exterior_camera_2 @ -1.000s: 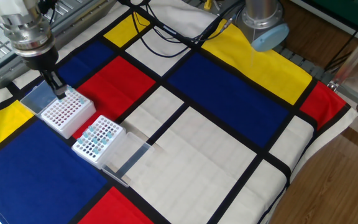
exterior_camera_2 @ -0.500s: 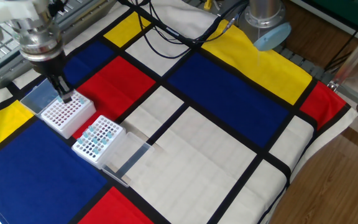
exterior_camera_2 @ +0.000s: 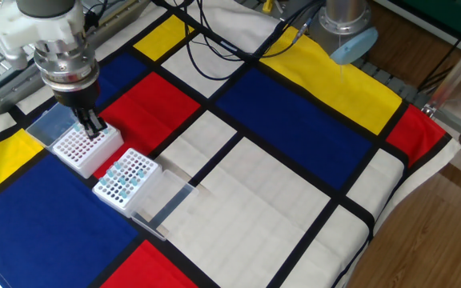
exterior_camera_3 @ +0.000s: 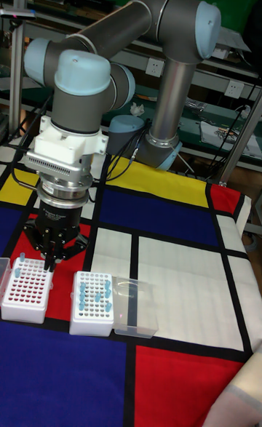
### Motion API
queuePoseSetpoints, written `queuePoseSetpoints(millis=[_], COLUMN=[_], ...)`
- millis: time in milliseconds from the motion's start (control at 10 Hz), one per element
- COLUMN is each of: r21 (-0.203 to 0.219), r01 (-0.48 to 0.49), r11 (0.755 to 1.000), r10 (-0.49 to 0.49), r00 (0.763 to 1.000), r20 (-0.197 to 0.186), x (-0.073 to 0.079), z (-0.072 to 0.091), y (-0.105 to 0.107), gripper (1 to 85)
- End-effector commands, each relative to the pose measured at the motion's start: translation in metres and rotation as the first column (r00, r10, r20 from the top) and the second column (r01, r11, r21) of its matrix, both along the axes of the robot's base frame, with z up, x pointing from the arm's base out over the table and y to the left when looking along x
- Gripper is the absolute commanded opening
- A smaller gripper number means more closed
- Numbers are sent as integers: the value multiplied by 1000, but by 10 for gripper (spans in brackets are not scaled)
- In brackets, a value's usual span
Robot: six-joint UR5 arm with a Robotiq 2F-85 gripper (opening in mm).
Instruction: Transfer all medium pipette tips from one holder to another
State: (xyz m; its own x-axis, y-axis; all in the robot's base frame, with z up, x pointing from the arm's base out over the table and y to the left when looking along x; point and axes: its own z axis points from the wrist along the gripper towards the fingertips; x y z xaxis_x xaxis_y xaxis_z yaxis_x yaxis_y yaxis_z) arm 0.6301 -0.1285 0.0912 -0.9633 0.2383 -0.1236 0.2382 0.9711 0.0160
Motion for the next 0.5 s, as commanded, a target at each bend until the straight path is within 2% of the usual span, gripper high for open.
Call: queuePoseSetpoints(millis=[0, 100, 400], r21=[-42, -28, 2], r01=[-47, -77, -167], r11=[998, 997, 986], r10=[46, 76, 166], r00=[998, 996, 984], r20=[-30, -42, -64], x=[-8, -11, -17], z=[-1, -2, -2], y=[-8, -4, 5], gripper=[113, 93, 103])
